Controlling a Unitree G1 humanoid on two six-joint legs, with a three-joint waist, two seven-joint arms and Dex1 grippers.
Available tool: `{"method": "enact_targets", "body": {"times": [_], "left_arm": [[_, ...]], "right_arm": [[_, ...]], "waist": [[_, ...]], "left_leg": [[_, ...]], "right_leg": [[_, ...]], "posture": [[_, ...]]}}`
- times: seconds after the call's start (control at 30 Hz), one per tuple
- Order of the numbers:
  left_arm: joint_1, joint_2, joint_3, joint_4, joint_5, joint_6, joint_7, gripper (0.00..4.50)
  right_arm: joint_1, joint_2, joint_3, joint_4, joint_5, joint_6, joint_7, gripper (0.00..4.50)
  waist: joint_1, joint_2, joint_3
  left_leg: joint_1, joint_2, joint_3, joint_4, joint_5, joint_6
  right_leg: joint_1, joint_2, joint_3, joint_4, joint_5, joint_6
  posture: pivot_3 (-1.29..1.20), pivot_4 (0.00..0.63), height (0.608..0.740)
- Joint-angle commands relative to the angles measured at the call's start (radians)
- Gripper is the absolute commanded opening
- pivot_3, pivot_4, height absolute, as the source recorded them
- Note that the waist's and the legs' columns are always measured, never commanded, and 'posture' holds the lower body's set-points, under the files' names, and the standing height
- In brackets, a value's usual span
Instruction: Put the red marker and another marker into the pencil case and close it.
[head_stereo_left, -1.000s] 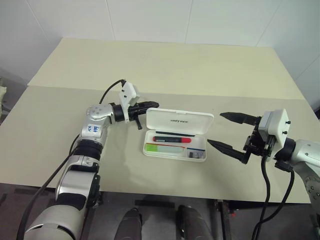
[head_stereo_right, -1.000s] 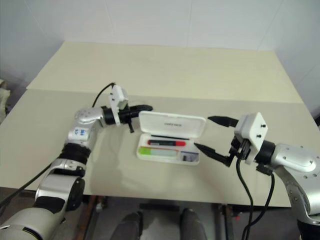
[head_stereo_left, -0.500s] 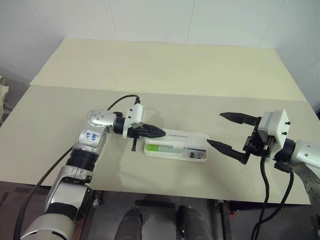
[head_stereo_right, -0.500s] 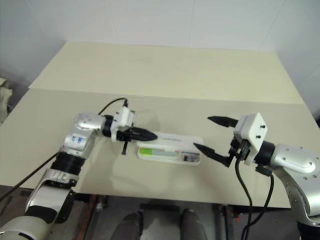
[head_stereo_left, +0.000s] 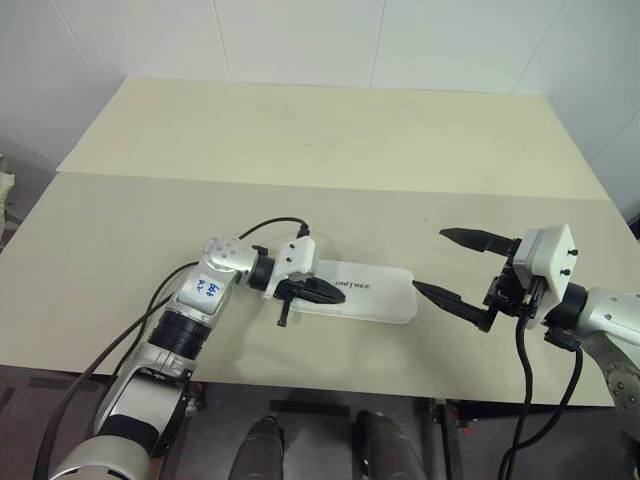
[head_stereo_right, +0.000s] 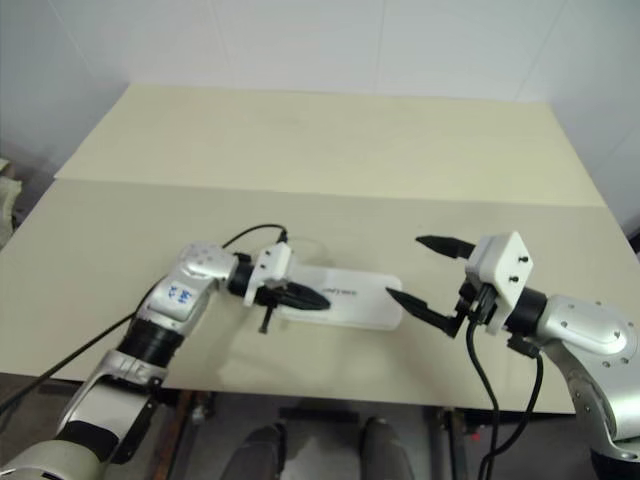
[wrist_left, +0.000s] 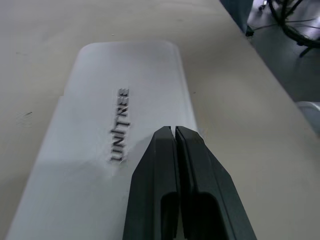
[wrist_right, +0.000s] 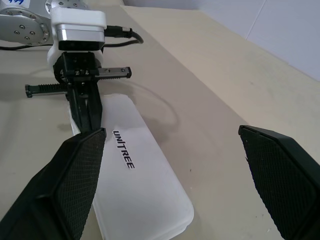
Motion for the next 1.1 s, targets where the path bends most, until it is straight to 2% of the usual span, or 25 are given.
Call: {"method": "enact_targets", "body": {"times": [0.03,0.23,0.4,0.6,0.9,0.93,0.97,1.03,1.1], "left_arm": [[0.007,0.005,-0.036,-0.03,0.027,0.023,0.006,0.04],[0.004,0.017,-0.049,-0.026,0.047,0.063,0.026,0.04],[0.005,0.02,-0.041,-0.007,0.051,0.056,0.041,0.04],[-0.045,-0.026,0.114,-0.048,-0.147,0.103,0.014,0.04],[-0.051,0.07,0.287,-0.088,-0.288,0.161,0.001,0.04],[-0.038,0.11,0.319,-0.078,-0.286,0.153,0.001,0.04],[-0.029,0.14,0.342,-0.069,-0.286,0.149,0.0,0.43],[-0.001,0.188,0.371,-0.074,-0.296,0.156,-0.011,0.89],[0.023,0.208,0.386,-0.092,-0.298,0.147,0.0,1.56]], "right_arm": [[0.007,0.008,-0.012,-0.036,0.0,-0.017,-0.015,4.5],[0.017,0.021,-0.013,-0.048,-0.007,-0.021,-0.03,4.5],[0.017,0.027,-0.012,-0.052,-0.01,-0.022,-0.038,4.5],[0.011,0.032,-0.004,-0.041,-0.012,-0.026,-0.032,4.5],[0.024,0.025,-0.02,-0.008,-0.007,-0.035,0.002,4.5],[0.021,0.024,-0.021,-0.001,-0.007,-0.036,0.006,4.5],[0.019,0.024,-0.021,0.005,-0.007,-0.036,0.009,4.5],[0.018,0.02,-0.027,0.023,-0.007,-0.044,0.022,4.5],[0.013,0.018,-0.034,0.047,-0.006,-0.055,0.036,4.5]], "waist": [[0.0,0.0,0.0],[0.0,0.0,0.0],[-0.001,0.0,0.0],[-0.001,0.0,0.0],[-0.003,0.0,0.0],[-0.002,0.0,0.0],[-0.003,0.0,0.0],[-0.007,0.0,0.0],[-0.008,0.0,0.0]], "left_leg": [[0.0,0.0,0.0,0.0,0.0,0.0],[0.002,0.0,0.0,0.0,0.0,0.0],[0.003,0.0,0.0,0.0,0.001,0.001],[0.003,0.0,0.0,0.0,0.002,0.002],[0.003,0.0,-0.001,-0.001,0.001,0.002],[0.003,0.0,-0.001,-0.001,0.001,0.002],[0.003,0.0,-0.001,-0.001,0.001,0.002],[0.003,0.0,-0.001,-0.001,0.001,0.002],[0.003,0.0,-0.001,-0.002,0.001,0.002]], "right_leg": [[0.0,0.0,0.0,0.0,0.0,0.0],[0.003,0.0,0.0,-0.001,0.0,-0.001],[0.006,0.0,0.0,-0.005,-0.004,-0.008],[0.006,0.0,0.0,-0.006,-0.004,-0.009],[0.006,0.0,0.0,-0.006,0.0,-0.003],[0.006,0.0,0.0,-0.006,0.0,-0.003],[0.006,0.0,0.0,-0.006,0.0,-0.003],[0.006,0.0,0.0,-0.007,0.0,-0.003],[0.006,0.0,0.0,-0.007,0.0,-0.003]], "posture": [[0.0,0.15,0.74],[0.0,0.15,0.74],[0.0,0.15,0.74],[0.0,0.15,0.74],[0.0,0.15,0.74],[0.0,0.15,0.74],[0.0,0.15,0.74],[0.0,0.15,0.74],[0.0,0.15,0.74]]}}
